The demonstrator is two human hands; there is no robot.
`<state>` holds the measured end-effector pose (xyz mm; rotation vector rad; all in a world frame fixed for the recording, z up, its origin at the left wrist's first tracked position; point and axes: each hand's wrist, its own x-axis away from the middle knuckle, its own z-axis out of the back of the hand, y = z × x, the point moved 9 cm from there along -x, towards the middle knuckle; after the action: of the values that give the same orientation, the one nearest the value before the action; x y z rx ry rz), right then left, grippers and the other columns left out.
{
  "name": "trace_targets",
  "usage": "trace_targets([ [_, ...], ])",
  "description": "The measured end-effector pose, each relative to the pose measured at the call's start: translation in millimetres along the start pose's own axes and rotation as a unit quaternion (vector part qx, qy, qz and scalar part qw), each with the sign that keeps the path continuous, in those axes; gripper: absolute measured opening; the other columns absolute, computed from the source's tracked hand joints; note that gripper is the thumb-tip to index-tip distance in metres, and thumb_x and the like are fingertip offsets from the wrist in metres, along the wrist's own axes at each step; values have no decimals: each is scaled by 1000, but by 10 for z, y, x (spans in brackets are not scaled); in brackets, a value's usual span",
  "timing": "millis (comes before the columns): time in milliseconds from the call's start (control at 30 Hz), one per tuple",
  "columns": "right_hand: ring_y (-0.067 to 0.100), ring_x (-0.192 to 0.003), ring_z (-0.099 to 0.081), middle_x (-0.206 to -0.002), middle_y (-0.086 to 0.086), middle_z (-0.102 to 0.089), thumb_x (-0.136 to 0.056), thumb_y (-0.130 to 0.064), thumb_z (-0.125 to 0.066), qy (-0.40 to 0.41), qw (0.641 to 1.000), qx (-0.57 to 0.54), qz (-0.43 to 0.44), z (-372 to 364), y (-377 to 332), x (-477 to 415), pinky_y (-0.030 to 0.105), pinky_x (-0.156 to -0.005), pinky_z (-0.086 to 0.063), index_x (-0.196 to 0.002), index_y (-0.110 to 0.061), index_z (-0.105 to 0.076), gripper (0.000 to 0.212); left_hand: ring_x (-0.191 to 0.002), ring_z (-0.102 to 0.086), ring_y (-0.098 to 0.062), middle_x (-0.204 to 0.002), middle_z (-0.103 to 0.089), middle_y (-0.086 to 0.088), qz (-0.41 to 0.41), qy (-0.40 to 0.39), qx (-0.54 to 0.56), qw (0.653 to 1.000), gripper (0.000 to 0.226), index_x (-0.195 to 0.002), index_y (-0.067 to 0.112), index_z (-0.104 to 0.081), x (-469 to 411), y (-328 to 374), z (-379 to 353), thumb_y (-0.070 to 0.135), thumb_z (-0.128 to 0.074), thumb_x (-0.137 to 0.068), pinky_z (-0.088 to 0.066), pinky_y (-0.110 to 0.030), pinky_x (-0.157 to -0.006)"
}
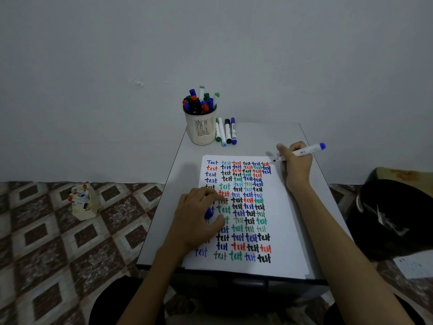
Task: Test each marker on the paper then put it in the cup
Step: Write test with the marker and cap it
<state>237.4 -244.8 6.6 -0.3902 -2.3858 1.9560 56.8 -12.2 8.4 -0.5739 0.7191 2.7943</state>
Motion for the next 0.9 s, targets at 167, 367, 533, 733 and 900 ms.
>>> trace_targets([
  [167,8,-52,-52,-64,0,-56,-77,-6,-78,12,997,-78,-15,23,9,44,21,-52,-47,-73,-17,-48,32,-96,-44,-7,-103,-51,15,1,-19,18,1000,36,-99,31,-57,19,5,13,30,-47,-65,-31,-27,-81],
  [367,23,-78,-68,-90,15,-67,-89,2,-56,-78,982,-150,-78,-49,17,202,26,-61,-57,-89,-6,-61,10,-82,-46,-5,-89,-50,18,28,10,79,996,32,-93,28,-57,6,-101,-6,13,-51,-66,-37,-26,-75],
  [533,22,-66,-68,-81,14,-69,-88,8,-54,-171,970,-128,-112,-169,-140,645,24,-53,-56,-88,-3,-60,12,-88,-54,-11,-97,-59,8,24,23,112,993,28,-102,18,-62,-8,-101,26,26,-52,-77,-45,-23,-79],
  [733,27,-64,-67,-80,25,-67,-75,8,-67,-294,943,-66,-140,-423,-133,1163,27,-57,-58,-85,2,-60,13,-93,-62,-8,-104,-63,6,53,61,238,968,30,-108,17,-62,26,-167,174,35,-59,-84,-53,-24,-73],
  [900,26,-60,-67,-78,25,-65,-76,11,-66,-281,950,-73,-120,-435,-134,1199,26,-57,-58,-83,3,-60,13,-90,-63,-13,-104,-64,6,58,75,264,960,31,-108,16,-63,45,-189,220,35,-58,-84,-55,-32,-75],
])
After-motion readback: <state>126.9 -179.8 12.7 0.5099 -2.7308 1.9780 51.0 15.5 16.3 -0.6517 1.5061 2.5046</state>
